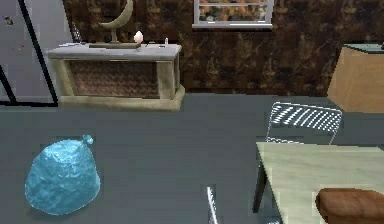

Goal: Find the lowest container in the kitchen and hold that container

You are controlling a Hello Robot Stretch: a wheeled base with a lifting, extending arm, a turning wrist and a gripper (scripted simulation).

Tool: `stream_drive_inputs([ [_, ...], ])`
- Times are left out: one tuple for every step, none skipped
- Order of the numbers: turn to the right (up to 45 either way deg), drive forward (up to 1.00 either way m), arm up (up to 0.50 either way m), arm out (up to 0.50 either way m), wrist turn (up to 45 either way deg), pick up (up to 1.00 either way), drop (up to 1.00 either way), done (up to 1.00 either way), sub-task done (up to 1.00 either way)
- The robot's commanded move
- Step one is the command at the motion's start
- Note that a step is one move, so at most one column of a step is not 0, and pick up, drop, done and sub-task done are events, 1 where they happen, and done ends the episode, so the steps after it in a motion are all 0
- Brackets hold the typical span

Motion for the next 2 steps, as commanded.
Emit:
stream_drive_inputs([
  [0.0,0.0,0.0,0.0,45.0,0.0,0.0,0.0,0.0],
  [0.0,0.0,0.0,0.0,45.0,0.0,0.0,0.0,0.0],
])
